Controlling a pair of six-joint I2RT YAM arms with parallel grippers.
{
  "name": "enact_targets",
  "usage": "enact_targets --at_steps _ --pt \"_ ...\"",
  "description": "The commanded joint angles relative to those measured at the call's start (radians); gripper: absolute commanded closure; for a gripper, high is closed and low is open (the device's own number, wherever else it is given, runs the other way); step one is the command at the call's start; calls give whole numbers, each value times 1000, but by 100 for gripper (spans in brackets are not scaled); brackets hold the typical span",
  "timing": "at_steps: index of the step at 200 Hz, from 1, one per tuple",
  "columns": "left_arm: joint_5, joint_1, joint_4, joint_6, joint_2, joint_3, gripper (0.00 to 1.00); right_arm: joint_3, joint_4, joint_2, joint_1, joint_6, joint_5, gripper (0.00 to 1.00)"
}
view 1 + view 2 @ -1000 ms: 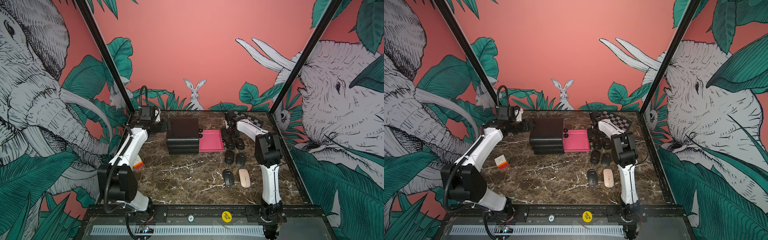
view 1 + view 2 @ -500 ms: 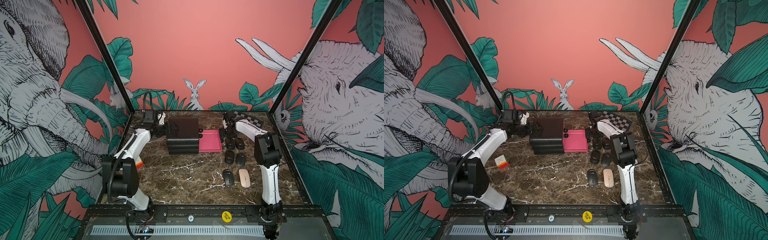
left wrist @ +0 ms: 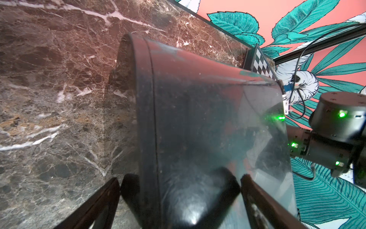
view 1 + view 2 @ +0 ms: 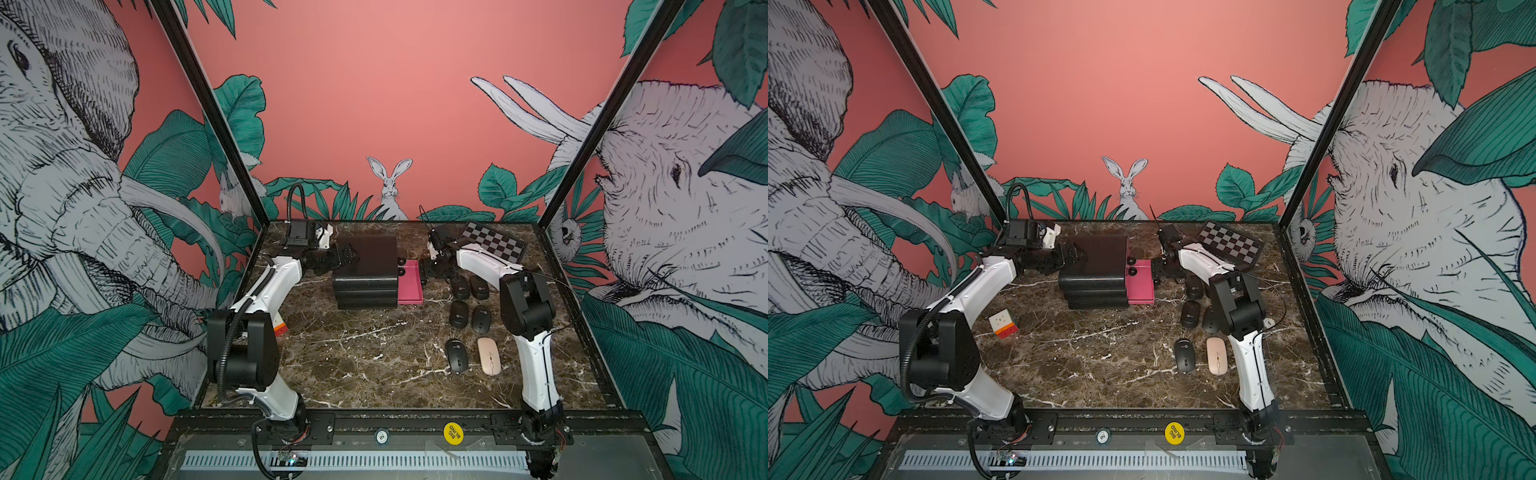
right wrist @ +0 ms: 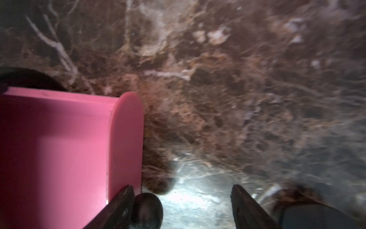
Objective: Take the mice out of the drawer
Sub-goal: Close the drawer of the storage box.
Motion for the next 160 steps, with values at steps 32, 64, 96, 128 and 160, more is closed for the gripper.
enact_targets --at_steps 32,64,96,128,160 --pt "61 -9 -10 -6 30 12 4 -65 114 -41 51 128 -38 24" --pt "75 -8 -7 -7 45 14 4 -79 201 -31 68 183 -70 23" --pt "77 -7 -2 -7 49 16 4 -123 316 -45 69 240 -129 23" --pt "80 -8 3 -9 54 17 4 -162 347 -50 69 262 -146 23" --pt "80 -8 11 -15 60 19 4 -235 412 -85 68 293 -155 23"
